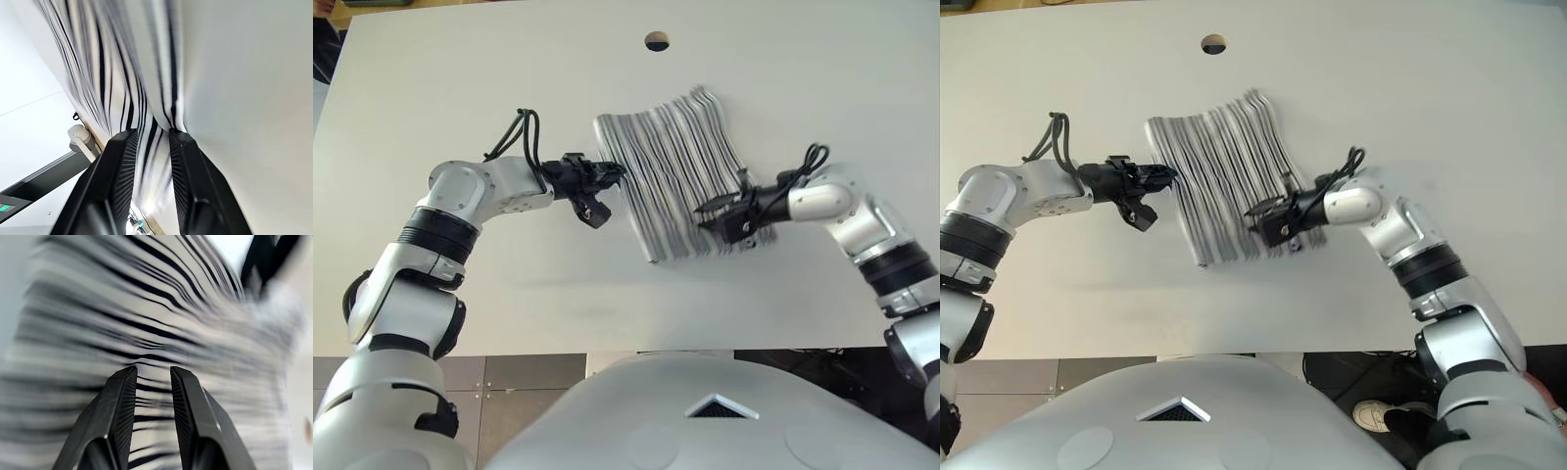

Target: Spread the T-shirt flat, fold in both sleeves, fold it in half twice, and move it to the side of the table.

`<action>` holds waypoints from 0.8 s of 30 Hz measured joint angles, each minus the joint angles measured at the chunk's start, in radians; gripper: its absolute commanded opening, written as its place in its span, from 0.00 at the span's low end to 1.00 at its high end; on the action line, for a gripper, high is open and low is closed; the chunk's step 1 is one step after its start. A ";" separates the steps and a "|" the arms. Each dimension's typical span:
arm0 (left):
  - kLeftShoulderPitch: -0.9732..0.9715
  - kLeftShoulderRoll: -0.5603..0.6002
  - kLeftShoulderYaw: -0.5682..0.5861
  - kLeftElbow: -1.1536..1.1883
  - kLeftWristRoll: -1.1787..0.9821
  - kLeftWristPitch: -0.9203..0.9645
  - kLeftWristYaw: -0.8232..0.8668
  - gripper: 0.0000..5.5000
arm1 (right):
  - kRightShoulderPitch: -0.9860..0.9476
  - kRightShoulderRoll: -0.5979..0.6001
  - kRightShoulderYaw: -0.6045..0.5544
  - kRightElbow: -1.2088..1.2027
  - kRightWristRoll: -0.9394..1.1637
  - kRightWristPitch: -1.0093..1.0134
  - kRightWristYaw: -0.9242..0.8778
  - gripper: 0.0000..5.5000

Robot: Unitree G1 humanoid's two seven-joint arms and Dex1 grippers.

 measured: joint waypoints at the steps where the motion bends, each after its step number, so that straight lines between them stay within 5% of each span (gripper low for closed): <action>1: -0.015 0.002 -0.021 0.011 0.020 0.009 0.033 0.22 | 0.016 0.012 0.006 -0.027 0.020 0.021 0.013 0.23; 9: -0.043 0.049 -0.089 0.074 0.032 0.042 0.187 0.22 | -0.005 0.085 -0.146 0.017 0.101 0.089 -0.091 0.23; 15: 0.033 0.145 -0.006 0.080 -0.149 -0.010 0.200 0.28 | 0.015 0.034 -0.335 -0.019 0.375 0.186 -0.007 0.23; 24: 0.288 0.299 0.078 -0.050 -0.980 -0.195 -0.108 0.50 | 0.243 -0.148 -0.466 0.003 0.472 0.135 0.153 0.43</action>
